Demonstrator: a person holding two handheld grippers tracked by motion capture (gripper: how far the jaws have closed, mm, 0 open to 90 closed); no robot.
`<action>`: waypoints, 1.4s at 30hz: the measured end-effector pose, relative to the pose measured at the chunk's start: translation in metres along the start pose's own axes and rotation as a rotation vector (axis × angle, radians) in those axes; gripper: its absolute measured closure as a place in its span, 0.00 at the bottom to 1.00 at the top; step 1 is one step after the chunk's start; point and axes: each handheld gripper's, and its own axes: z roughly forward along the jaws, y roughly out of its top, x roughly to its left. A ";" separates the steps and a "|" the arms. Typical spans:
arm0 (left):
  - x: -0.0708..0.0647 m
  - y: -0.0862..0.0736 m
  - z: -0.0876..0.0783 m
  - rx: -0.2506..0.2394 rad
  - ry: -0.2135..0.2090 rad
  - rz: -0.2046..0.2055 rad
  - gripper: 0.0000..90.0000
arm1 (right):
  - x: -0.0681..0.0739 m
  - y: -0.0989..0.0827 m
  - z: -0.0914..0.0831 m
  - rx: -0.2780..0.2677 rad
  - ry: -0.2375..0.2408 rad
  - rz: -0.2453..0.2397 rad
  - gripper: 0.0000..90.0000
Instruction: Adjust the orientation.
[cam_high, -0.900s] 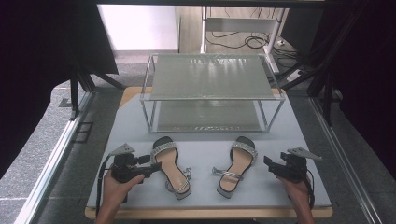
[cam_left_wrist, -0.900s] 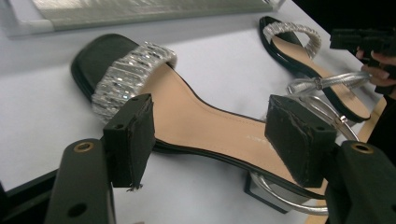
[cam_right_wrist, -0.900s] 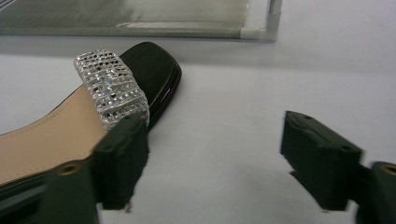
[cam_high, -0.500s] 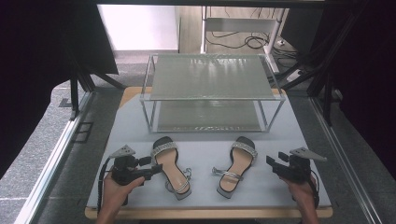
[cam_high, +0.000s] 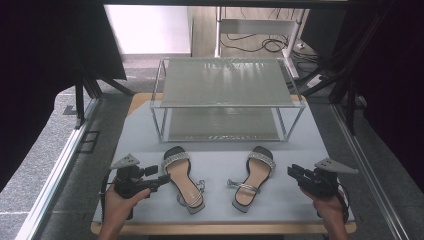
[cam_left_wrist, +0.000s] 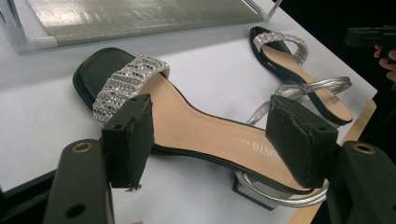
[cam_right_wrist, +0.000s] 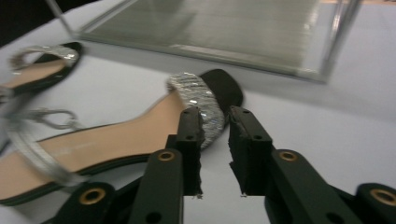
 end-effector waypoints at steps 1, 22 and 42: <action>-0.001 0.000 0.000 0.001 -0.001 0.003 0.37 | 0.008 0.005 -0.002 0.014 -0.002 -0.018 0.87; -0.003 -0.002 -0.003 -0.014 -0.016 0.001 0.38 | 0.107 0.022 0.021 0.059 0.181 -0.237 1.00; 0.001 -0.005 0.000 -0.013 -0.023 -0.024 0.37 | 0.183 0.003 0.076 0.199 0.348 -0.363 1.00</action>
